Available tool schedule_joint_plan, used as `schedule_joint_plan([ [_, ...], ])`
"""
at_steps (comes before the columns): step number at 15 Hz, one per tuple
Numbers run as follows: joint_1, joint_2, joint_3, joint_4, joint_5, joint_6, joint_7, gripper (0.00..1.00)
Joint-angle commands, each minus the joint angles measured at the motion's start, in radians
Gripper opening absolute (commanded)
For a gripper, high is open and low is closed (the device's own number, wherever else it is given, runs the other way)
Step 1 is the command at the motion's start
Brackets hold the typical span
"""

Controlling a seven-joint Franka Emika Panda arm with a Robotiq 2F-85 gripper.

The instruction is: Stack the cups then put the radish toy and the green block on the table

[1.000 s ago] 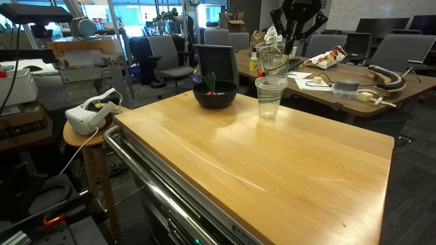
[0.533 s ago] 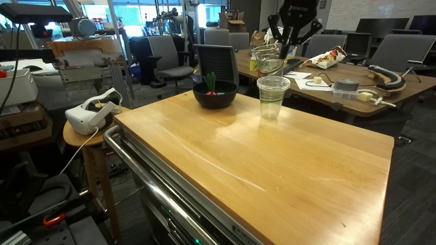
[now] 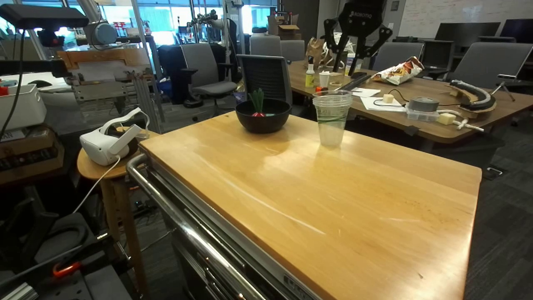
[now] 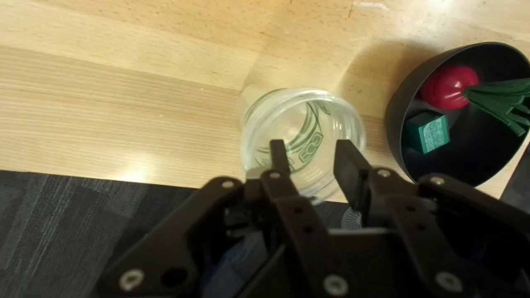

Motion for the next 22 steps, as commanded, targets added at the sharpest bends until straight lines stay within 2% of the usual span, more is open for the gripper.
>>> schedule_joint_plan([
  [1,-0.021,-0.05,0.009,0.037,0.02,-0.035,-0.036,0.67],
  [3,-0.038,-0.106,0.019,0.028,0.044,-0.068,-0.067,0.82],
  [5,-0.053,-0.15,0.028,0.036,0.082,-0.168,-0.088,0.97],
  [6,-0.056,-0.164,0.03,0.038,0.105,-0.196,-0.081,1.0],
  [8,-0.044,-0.186,0.033,0.035,0.12,-0.253,-0.081,1.0],
  [11,0.002,-0.205,0.038,0.01,0.034,-0.268,-0.199,1.0],
  [12,-0.017,-0.189,0.031,0.029,0.07,-0.248,-0.139,1.0],
  [16,0.009,-0.189,0.033,0.017,0.044,-0.255,-0.175,1.0],
  [18,0.021,-0.222,0.018,-0.026,0.019,-0.126,-0.154,1.0],
  [22,0.081,-0.262,0.033,-0.114,-0.025,0.143,-0.16,1.0],
])
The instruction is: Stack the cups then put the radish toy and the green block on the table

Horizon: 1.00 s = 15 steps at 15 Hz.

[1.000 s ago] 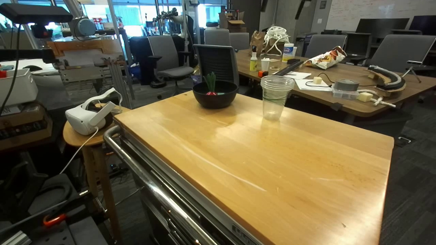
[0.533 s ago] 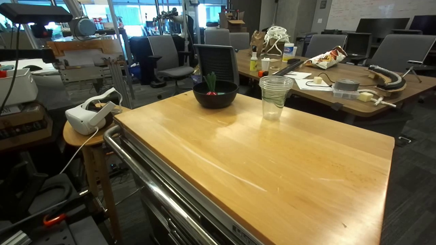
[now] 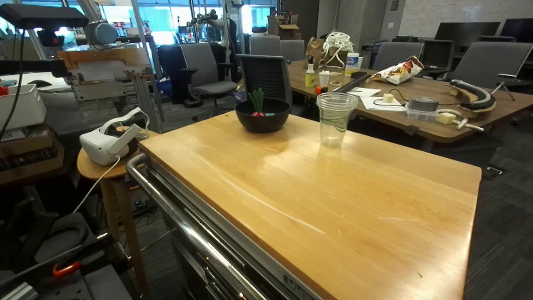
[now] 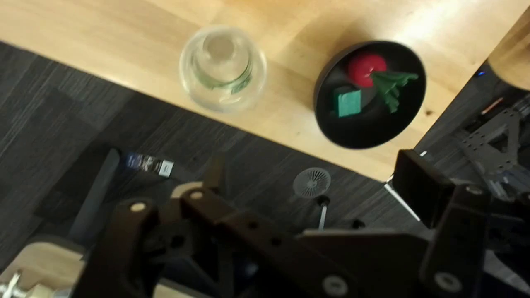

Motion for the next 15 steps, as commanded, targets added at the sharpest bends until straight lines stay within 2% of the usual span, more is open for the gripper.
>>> schedule_joint_plan([
  [1,0.082,-0.07,0.007,-0.122,-0.068,0.184,0.009,1.0],
  [5,0.178,-0.104,0.023,-0.222,-0.13,0.212,0.014,1.0],
  [7,0.21,-0.116,0.029,-0.261,-0.145,0.155,-0.003,1.0],
  [8,0.199,-0.118,0.032,-0.26,-0.115,0.11,-0.035,1.0],
  [9,0.211,-0.064,0.023,-0.2,-0.12,0.147,0.005,1.0],
  [13,0.207,-0.078,0.026,-0.228,-0.12,0.119,-0.014,1.0],
  [15,0.231,-0.083,0.021,-0.284,-0.165,0.165,0.01,1.0],
])
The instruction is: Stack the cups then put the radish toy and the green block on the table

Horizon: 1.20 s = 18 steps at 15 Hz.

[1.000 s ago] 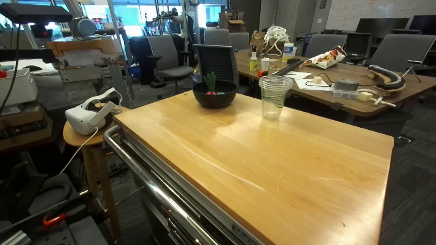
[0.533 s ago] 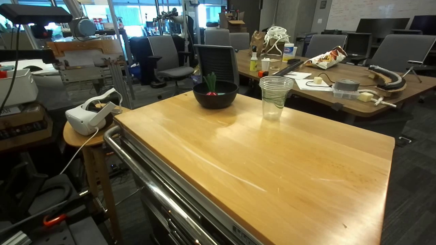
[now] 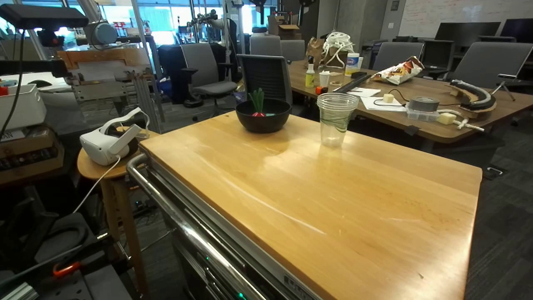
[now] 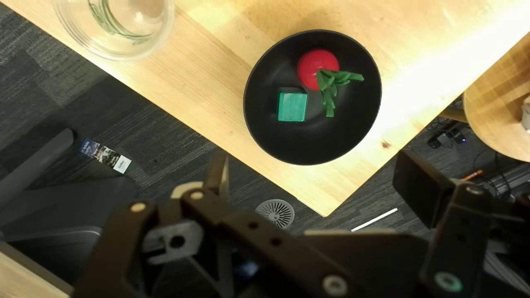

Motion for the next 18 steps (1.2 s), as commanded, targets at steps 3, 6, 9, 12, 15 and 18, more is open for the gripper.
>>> schedule_joint_plan([
  [3,0.063,-0.01,-0.002,-0.174,-0.114,0.152,0.028,1.0],
  [6,0.059,-0.005,0.044,-0.269,-0.179,0.222,0.059,1.0],
  [9,0.046,-0.003,0.071,-0.336,-0.189,0.266,0.085,1.0],
  [12,0.038,0.003,0.076,-0.372,-0.188,0.275,0.098,0.77],
  [15,0.032,0.012,0.079,-0.392,-0.183,0.278,0.096,0.58],
  [18,0.027,0.019,0.085,-0.407,-0.178,0.305,0.091,0.33],
])
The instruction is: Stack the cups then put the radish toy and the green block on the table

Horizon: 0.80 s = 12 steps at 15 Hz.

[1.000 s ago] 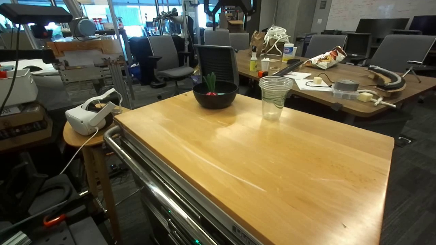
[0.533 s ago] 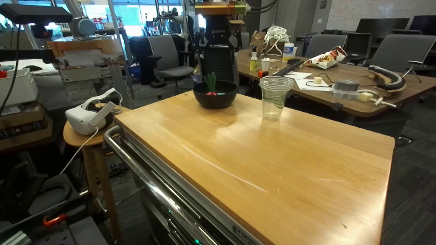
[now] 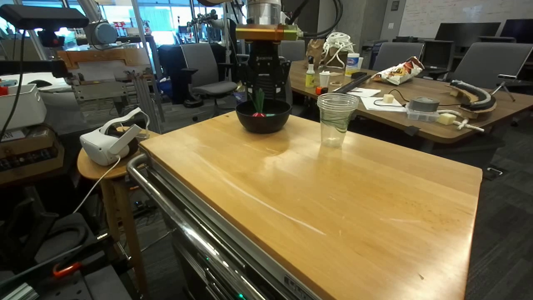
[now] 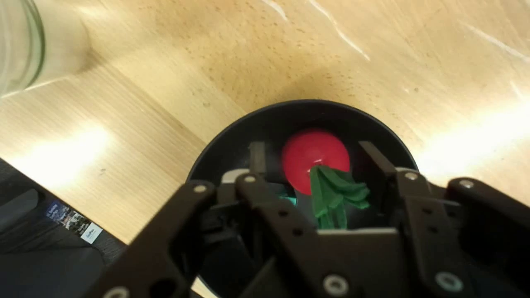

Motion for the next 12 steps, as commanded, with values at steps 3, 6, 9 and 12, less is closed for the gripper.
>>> schedule_joint_plan([
  [3,-0.022,-0.011,0.032,-0.038,-0.003,0.058,0.005,0.11],
  [6,-0.024,-0.018,0.04,-0.04,0.003,0.047,-0.007,0.41],
  [9,-0.036,-0.026,0.057,-0.039,0.036,0.044,-0.025,0.55],
  [12,-0.036,-0.027,0.066,-0.037,0.039,0.038,-0.024,0.78],
])
